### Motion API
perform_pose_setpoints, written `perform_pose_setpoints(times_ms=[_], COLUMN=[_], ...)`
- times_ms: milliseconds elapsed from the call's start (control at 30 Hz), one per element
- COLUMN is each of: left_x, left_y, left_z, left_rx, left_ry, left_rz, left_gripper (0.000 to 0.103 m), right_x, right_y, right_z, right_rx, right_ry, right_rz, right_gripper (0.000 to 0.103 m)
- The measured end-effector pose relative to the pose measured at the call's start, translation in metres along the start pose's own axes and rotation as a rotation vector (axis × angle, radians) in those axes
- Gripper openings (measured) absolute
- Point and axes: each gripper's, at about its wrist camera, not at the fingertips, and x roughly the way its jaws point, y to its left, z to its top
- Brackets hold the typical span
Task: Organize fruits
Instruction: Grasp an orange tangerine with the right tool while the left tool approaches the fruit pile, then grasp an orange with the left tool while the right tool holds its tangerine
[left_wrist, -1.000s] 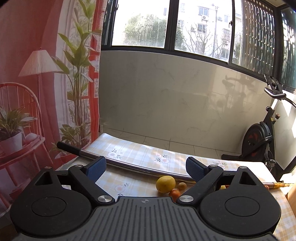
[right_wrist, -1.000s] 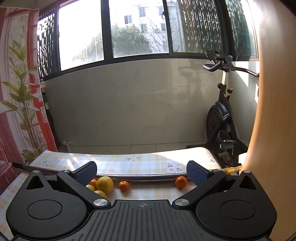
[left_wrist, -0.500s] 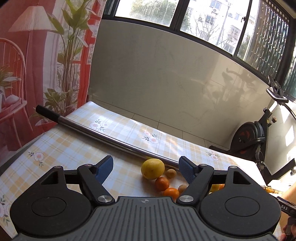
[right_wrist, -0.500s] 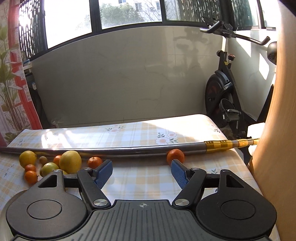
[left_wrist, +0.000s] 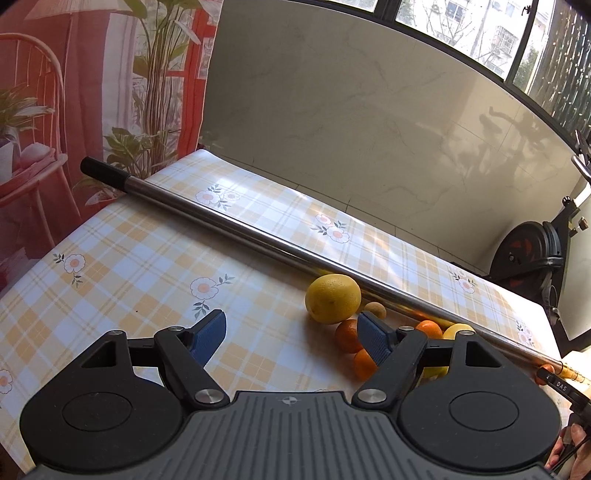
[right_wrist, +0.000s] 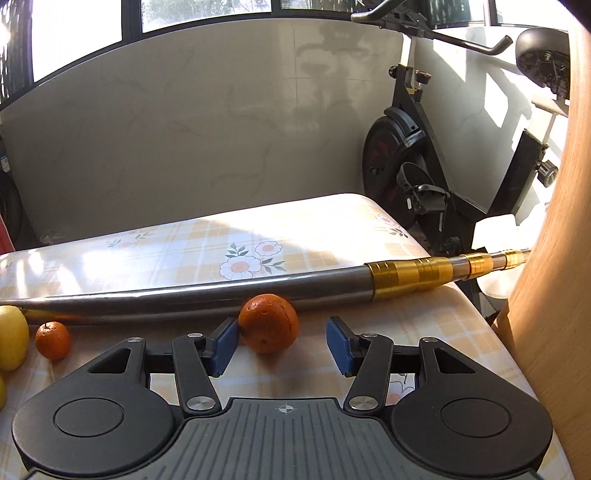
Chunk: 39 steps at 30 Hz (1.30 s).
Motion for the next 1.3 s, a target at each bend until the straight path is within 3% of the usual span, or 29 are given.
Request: perform_pose_setpoints(times_ms=[67, 200, 300, 533, 667, 800, 900, 1067, 1167, 1233, 1300], left_x=[0.004, 0.008, 0.006, -0.001, 0.001, 0.013, 0.024, 0.036, 0.046, 0.053, 0.060], left_y=[-0.003, -0.013, -0.021, -0.035, -0.040, -0.040, -0.045, -0.054, -0.055, -0.053, -0.054], left_z=[-0.001, -0.002, -0.002, -0.010, -0.014, -0.016, -0.020, -0.024, -0.018, -0.012, -0.005], left_rx=[0.007, 0.053, 0.090, 0.199, 0.252, 0.228, 0.248, 0.278, 0.228, 0.173, 0.121], left_ry=[0.016, 0.039, 0.035, 0.011, 0.004, 0.062, 0.113, 0.141, 0.172, 0.194, 0.216], left_rz=[0.006, 0.030, 0.043, 0.015, 0.002, -0.045, -0.078, -0.123, -0.144, -0.146, -0.155], left_gripper=[0.080, 0.080, 0.080, 0.080, 0.078, 0.077, 0.066, 0.058, 0.053, 0.044, 0.043], right_x=[0.007, 0.013, 0.008, -0.031, -0.058, -0.079, -0.087, -0.096, -0.097, -0.098, -0.097], right_y=[0.001, 0.003, 0.000, 0.019, 0.047, 0.064, 0.071, 0.075, 0.076, 0.076, 0.076], right_z=[-0.001, -0.002, -0.004, -0.023, -0.039, -0.048, -0.054, -0.060, -0.062, -0.063, -0.064], right_rx=[0.010, 0.024, 0.079, 0.169, 0.144, 0.133, 0.128, 0.119, 0.108, 0.110, 0.113], right_ry=[0.007, 0.017, 0.020, -0.013, -0.043, -0.059, -0.054, -0.054, -0.058, -0.061, -0.062], right_rz=[0.013, 0.035, 0.071, 0.247, 0.283, 0.305, 0.305, 0.302, 0.304, 0.309, 0.311], right_gripper=[0.049, 0.035, 0.034, 0.034, 0.034, 0.034, 0.034, 0.034, 0.034, 0.034, 0.034])
